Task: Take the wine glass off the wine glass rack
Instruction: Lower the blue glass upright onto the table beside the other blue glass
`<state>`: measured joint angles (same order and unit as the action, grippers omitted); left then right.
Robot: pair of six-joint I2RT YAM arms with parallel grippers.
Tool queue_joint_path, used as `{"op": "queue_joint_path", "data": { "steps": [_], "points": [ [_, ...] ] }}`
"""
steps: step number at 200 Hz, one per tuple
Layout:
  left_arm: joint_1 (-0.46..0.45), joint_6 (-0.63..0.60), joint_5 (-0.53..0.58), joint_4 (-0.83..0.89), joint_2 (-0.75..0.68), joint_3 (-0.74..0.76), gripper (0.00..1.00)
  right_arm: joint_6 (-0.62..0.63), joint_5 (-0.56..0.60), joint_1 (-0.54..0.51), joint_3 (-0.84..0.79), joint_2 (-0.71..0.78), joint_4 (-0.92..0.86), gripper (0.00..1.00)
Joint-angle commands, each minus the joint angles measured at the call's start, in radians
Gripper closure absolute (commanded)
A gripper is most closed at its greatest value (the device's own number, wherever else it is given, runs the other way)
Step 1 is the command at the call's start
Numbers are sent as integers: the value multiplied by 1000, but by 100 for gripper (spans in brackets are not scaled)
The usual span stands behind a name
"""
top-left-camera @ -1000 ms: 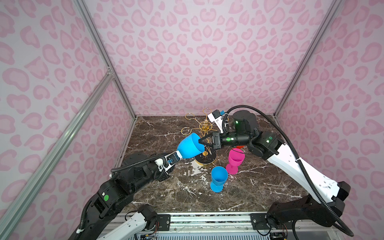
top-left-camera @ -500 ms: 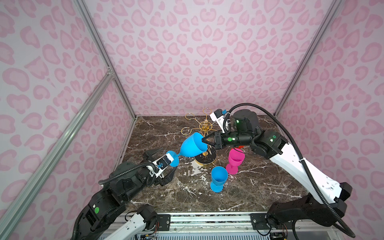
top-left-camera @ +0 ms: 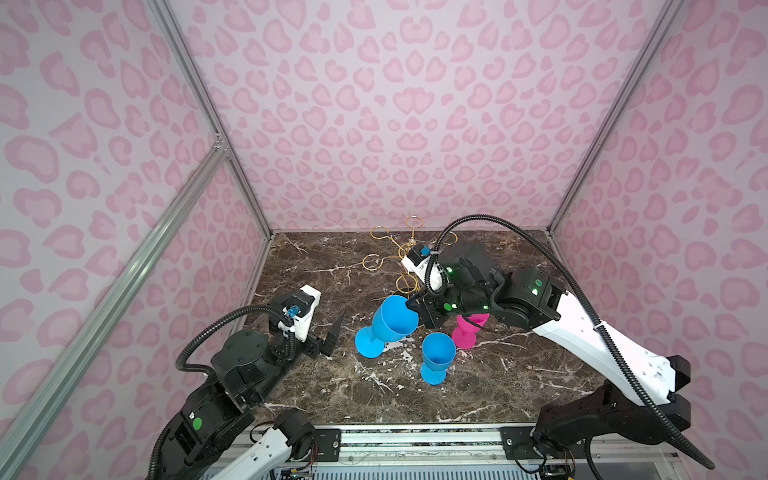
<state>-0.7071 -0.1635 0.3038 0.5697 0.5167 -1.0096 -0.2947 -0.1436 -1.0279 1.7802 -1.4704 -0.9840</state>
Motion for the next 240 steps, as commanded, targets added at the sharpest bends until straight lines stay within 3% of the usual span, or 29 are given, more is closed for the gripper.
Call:
{"op": "queue_joint_path", "data": {
  "steps": [1, 30, 75, 151, 240],
  "points": [
    [1, 93, 79, -52, 10, -4, 3, 51, 122, -42, 1, -6, -41, 100],
    [1, 201, 176, -77, -6, 9, 3, 74, 196, -103, -33, -5, -26, 100],
    [1, 316, 178, -36, -3, 18, 3, 126, 289, -167, -72, -53, -56, 100],
    [1, 388, 220, -36, -64, 67, 3, 248, 247, -201, -71, -159, -64, 100],
    [1, 421, 193, -21, -65, 92, 3, 273, 247, -186, -92, -284, -53, 100]
  ]
}}
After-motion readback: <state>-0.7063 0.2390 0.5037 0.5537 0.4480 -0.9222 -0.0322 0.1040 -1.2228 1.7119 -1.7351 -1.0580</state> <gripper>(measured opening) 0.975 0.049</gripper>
